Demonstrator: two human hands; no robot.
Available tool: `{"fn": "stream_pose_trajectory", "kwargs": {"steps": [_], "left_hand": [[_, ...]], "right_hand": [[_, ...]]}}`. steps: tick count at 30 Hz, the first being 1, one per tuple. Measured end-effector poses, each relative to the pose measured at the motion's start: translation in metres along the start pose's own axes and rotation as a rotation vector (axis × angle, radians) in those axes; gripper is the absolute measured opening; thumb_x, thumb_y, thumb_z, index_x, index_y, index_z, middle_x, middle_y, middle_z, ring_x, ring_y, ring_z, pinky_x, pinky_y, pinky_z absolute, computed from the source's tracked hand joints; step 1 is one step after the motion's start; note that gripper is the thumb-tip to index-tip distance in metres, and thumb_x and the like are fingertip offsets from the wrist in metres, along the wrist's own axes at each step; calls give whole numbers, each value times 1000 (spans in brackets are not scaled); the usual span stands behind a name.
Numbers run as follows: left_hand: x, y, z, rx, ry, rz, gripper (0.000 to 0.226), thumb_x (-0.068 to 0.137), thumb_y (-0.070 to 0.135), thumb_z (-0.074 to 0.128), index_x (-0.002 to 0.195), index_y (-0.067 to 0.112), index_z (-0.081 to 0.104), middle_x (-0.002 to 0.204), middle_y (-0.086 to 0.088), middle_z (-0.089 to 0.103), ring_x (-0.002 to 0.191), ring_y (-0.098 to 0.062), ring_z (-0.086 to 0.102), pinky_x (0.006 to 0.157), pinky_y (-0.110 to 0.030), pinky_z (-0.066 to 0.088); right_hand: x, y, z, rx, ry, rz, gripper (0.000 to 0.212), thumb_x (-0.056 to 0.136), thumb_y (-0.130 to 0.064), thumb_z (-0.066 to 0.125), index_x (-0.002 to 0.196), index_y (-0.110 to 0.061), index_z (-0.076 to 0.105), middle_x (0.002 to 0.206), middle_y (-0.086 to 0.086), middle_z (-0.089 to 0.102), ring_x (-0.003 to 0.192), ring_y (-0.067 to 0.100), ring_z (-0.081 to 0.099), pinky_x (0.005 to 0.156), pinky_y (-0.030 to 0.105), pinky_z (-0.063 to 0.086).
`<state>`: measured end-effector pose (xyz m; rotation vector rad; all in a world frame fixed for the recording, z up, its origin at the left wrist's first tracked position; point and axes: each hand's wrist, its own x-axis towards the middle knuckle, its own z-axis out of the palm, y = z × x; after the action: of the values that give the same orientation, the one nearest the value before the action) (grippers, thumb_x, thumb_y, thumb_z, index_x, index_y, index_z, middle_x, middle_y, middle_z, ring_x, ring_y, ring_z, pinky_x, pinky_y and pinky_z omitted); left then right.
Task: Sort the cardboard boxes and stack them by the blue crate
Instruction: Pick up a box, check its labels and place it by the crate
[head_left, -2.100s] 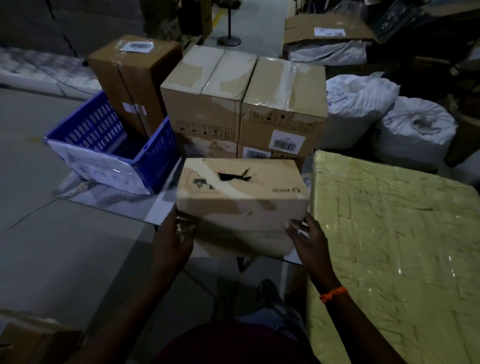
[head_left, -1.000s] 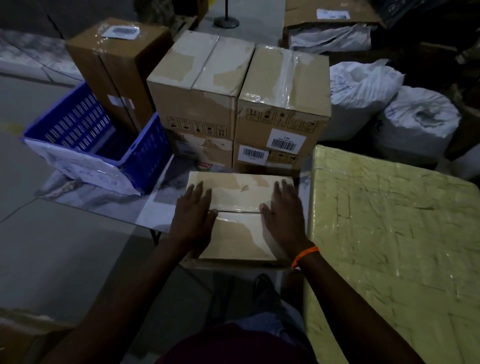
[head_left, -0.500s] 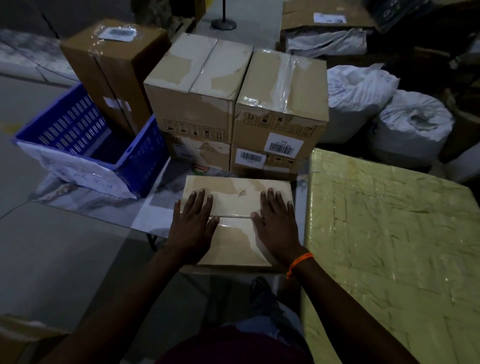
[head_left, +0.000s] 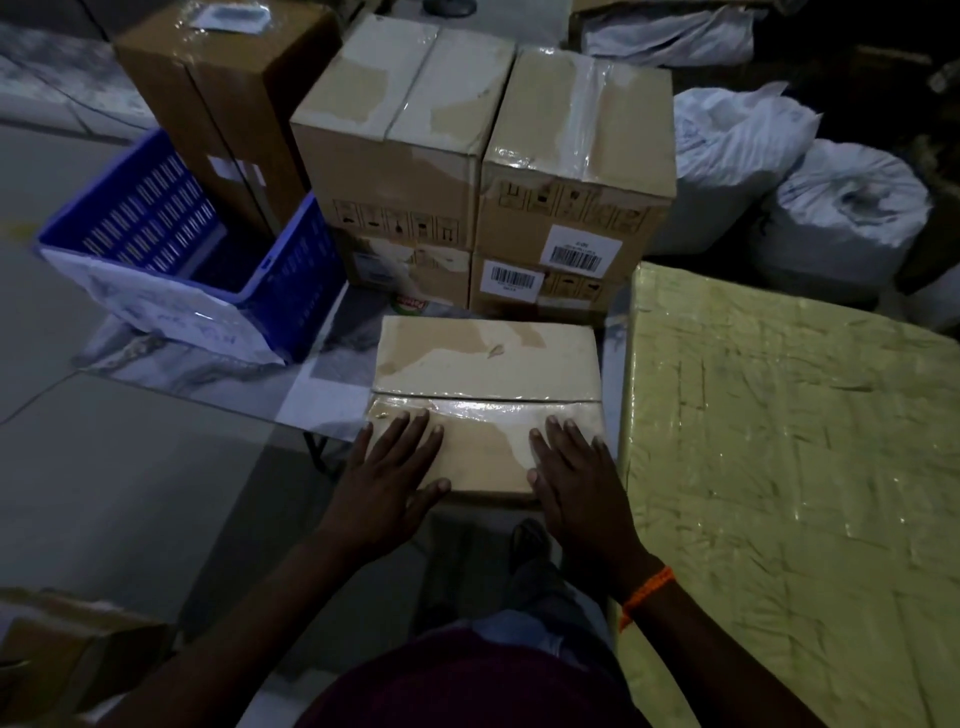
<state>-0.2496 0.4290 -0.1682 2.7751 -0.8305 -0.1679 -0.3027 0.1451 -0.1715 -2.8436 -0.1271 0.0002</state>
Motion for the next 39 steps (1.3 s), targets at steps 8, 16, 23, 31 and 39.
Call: {"fn": "stream_pose_trajectory", "kwargs": {"steps": [8, 16, 23, 31, 39], "left_hand": [[-13, -10, 12, -185, 99, -14, 83, 97, 68, 41, 162, 20, 22, 171, -11, 10, 158, -31, 8, 124, -56, 17], [-34, -9, 9, -861, 300, -367, 88, 80, 64, 74, 154, 43, 32, 149, 21, 47, 137, -10, 49, 102, -48, 53], [-25, 8, -48, -867, 443, -435, 58, 91, 42, 72, 143, 26, 53, 134, 0, 63, 117, -15, 62, 92, -40, 57], [11, -2, -95, -793, 578, -375, 59, 87, 60, 61, 138, 29, 56, 122, 10, 65, 109, -4, 62, 83, -21, 51], [65, -14, -105, -706, 504, -407, 25, 102, 26, 59, 127, 21, 61, 117, 7, 65, 101, -1, 59, 90, -28, 49]], "right_hand": [[-15, 1, 1, 236, 84, 163, 66, 101, -52, 49, 157, -18, 41, 171, 9, 20, 158, 24, 15, 125, 47, 16], [-54, 3, -1, 802, 198, 562, 61, 82, -25, 87, 131, -35, 53, 115, -31, 59, 112, 9, 62, 81, 0, 43], [-25, 4, -36, 818, 356, 510, 81, 74, -66, 79, 139, -23, 61, 131, -3, 61, 116, 13, 64, 92, 35, 58], [39, 9, -89, 601, 371, 451, 47, 85, -51, 78, 122, -22, 71, 108, 6, 53, 98, 18, 59, 72, 19, 46], [98, 18, -89, 611, 353, 477, 43, 85, -53, 79, 102, -13, 78, 90, 4, 76, 82, 18, 72, 60, 22, 49]]}}
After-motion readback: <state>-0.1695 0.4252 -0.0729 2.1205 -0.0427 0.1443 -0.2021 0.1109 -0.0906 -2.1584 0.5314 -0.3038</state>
